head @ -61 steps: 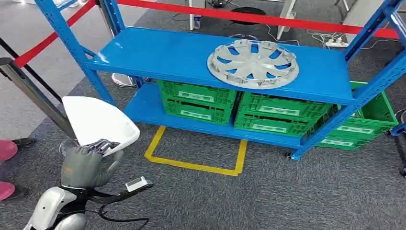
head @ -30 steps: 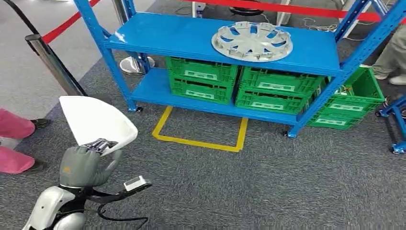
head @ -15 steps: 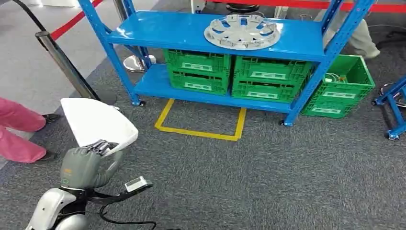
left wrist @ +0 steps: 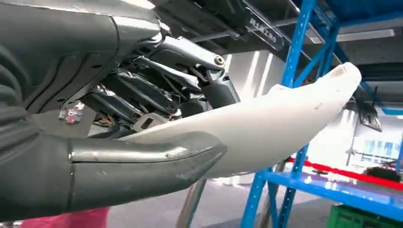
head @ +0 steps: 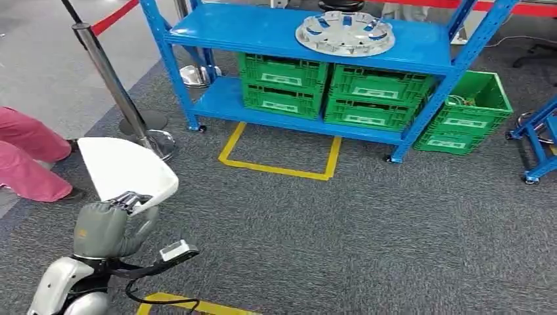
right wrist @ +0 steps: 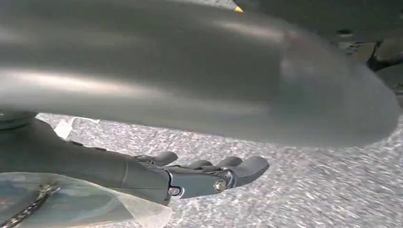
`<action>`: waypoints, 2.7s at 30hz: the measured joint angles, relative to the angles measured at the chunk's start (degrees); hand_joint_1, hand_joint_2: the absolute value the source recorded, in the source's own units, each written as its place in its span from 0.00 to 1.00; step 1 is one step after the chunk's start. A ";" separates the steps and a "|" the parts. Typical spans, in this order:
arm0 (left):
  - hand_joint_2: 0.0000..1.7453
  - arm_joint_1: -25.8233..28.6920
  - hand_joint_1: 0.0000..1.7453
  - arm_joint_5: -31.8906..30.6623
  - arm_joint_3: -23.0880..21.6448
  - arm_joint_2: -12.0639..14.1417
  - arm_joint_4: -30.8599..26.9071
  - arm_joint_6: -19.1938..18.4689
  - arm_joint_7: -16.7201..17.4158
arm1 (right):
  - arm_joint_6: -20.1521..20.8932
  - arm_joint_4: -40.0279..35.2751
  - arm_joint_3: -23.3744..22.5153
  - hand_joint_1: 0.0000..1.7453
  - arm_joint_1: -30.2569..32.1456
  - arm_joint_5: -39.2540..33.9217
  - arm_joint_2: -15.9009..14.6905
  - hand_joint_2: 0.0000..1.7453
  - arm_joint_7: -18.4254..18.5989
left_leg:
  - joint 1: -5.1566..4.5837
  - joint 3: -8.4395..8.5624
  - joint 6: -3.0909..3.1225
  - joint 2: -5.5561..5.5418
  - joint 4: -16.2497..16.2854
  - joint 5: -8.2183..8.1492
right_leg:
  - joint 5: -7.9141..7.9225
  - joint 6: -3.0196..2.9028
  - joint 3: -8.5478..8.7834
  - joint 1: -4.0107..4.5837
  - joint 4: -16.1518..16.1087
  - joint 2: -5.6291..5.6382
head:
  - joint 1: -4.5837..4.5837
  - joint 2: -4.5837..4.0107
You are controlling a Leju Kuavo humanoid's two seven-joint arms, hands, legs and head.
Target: Take the parts from the cabinet and place them on the table.
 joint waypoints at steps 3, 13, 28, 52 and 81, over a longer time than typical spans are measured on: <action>1.00 0.19 1.00 0.00 0.07 0.00 0.00 0.00 -0.04 | 0.00 -0.02 0.09 0.00 0.02 0.00 0.04 0.00 0.13 | -0.08 -1.31 -0.34 -0.01 0.07 1.16 | 3.94 -0.30 7.76 0.00 -9.43 -0.01 | 0.02 0.02; 1.00 0.25 1.00 0.18 1.20 0.13 0.00 -0.07 -0.26 | -0.22 -0.07 0.37 0.00 -0.20 0.04 0.48 0.00 0.33 | 0.13 -6.37 -3.39 -0.18 10.44 -5.12 | 7.08 -3.45 12.77 0.09 -19.98 -0.20 | -0.26 0.00; 1.00 0.42 1.00 0.13 1.40 0.04 -0.11 -0.33 -0.28 | -0.74 -0.09 0.55 0.00 -0.11 0.18 0.85 0.00 0.35 | 0.50 -0.73 -0.47 -0.01 0.16 0.68 | 2.12 -0.78 6.60 0.30 -10.87 0.16 | 0.28 0.00; 1.00 -1.07 1.00 0.02 0.88 0.11 0.04 -1.64 -0.44 | -4.94 -1.70 8.26 0.00 -0.49 9.39 2.97 0.00 -3.13 | -0.71 -0.32 -1.60 3.37 1.52 -0.79 | 6.65 -2.55 10.96 1.08 -17.99 -5.18 | -0.20 0.00; 1.00 -2.59 1.00 -0.02 -0.72 -0.13 0.22 -2.93 -0.44 | -3.74 -5.33 9.29 0.00 0.34 7.89 2.34 0.00 2.97 | 0.48 -2.23 -2.89 2.00 3.48 1.18 | 6.55 -2.41 11.53 -0.31 -18.42 -4.55 | -0.68 0.00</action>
